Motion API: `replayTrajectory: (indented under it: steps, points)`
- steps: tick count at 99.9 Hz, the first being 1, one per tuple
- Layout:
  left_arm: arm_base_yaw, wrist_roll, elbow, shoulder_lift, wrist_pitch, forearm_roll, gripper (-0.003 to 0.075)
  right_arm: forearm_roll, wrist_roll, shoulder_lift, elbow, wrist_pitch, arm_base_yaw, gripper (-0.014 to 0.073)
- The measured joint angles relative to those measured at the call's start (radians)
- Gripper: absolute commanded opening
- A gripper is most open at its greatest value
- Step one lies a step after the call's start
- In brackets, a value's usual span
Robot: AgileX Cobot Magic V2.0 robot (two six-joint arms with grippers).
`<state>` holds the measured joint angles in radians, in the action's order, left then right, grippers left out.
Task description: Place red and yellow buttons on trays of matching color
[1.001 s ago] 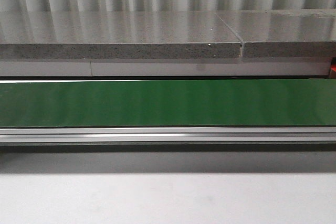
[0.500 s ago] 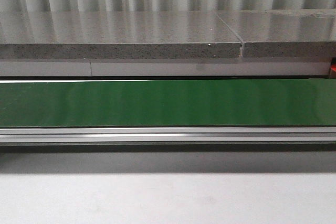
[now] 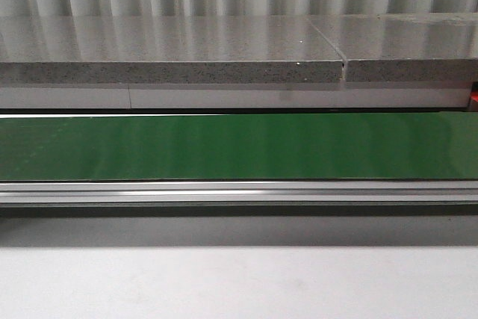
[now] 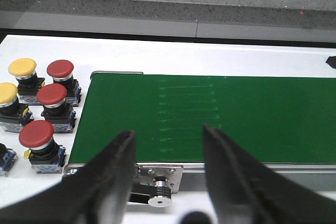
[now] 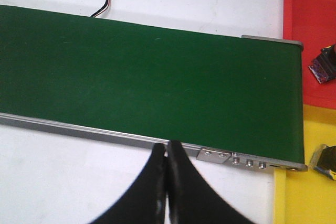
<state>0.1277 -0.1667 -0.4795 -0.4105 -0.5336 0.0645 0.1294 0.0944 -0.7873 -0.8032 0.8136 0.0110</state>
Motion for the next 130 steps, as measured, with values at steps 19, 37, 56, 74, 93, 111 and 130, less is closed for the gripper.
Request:
replayTrajectory:
  steps: [19,37,56,74,93,111,130]
  points:
    - [0.0,0.0,0.0,0.0,0.0,0.002,0.0627,0.0,0.0,0.0,0.0,0.0,0.0,-0.0067]
    - [-0.007,-0.116,-0.026,-0.008,-0.028,0.026,0.0627,0.0,0.0,0.0,0.0,0.0,0.0,-0.0067]
    - [-0.078,-0.322,-0.146,-0.126,-0.132,0.196,0.0627,0.0,0.0,0.0,0.0,0.0,0.0,-0.0067]
    - [-0.168,-0.381,-0.231,-0.286,-0.18,0.234,0.0627,0.0,0.0,0.0,0.0,0.001,0.0,-0.0067]
    - [-0.268,-0.416,-0.258,-0.467,-0.17,0.215,0.0627,0.0,0.0,0.0,0.0,0.001,0.0,-0.0067]
    - [-0.346,-0.422,-0.273,-0.633,-0.116,0.184,0.0627,0.0,0.0,0.0,0.0,0.001,0.0,-0.0067]
    - [-0.384,-0.421,-0.327,-0.796,-0.094,0.169,0.0627,0.0,0.0,0.0,0.0,0.001,0.0,-0.0067]
